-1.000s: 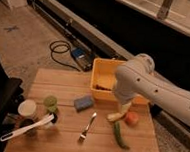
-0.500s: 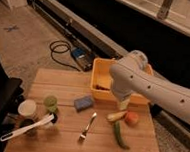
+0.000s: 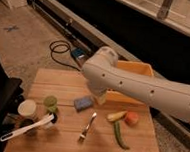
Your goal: Stack cups into tray
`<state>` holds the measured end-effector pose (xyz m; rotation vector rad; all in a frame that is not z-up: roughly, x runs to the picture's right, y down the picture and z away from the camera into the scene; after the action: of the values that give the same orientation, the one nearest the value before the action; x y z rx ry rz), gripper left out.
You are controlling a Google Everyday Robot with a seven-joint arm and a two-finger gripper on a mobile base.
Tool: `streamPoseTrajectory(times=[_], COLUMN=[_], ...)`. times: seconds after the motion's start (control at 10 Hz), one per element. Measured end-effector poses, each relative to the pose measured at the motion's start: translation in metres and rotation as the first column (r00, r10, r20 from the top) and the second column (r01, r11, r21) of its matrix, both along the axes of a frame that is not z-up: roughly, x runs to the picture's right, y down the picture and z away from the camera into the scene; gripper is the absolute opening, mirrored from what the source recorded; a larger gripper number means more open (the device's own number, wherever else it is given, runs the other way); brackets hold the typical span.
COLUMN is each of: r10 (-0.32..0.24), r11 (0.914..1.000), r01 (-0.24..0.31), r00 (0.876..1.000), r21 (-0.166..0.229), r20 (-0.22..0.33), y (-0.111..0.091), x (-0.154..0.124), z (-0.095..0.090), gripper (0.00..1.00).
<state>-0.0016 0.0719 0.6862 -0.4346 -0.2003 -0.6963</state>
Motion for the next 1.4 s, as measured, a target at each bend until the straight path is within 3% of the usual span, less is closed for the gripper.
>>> streamPoseTrajectory(times=[0.1,0.2,0.3,0.6,0.9,1.2,1.4], r10=[-0.045,-0.052,-0.084,-0.085,-0.147,-0.177,-0.178], r11=[0.9990,0.9986,0.9965,0.9964,0.9885,0.9812,0.9764], r01=[0.044,0.052,0.083,0.084,0.151,0.190,0.207], r00=[0.998,0.997,0.989,0.989,0.977,0.956,0.929], r21=[0.013,0.015,0.015,0.013,-0.009,-0.033,-0.060], r20=[0.053,0.063,0.121,0.123,0.154,0.235,0.324], y=[-0.001,-0.002,-0.001,-0.001,0.007,0.027,0.043], x=[-0.032,-0.039,-0.076,-0.076,-0.074,-0.112,-0.148], z=[0.000,0.000,0.002,0.001,0.008,0.028,0.046], gripper=[0.65,0.65,0.65,0.65,0.65,0.65,0.65])
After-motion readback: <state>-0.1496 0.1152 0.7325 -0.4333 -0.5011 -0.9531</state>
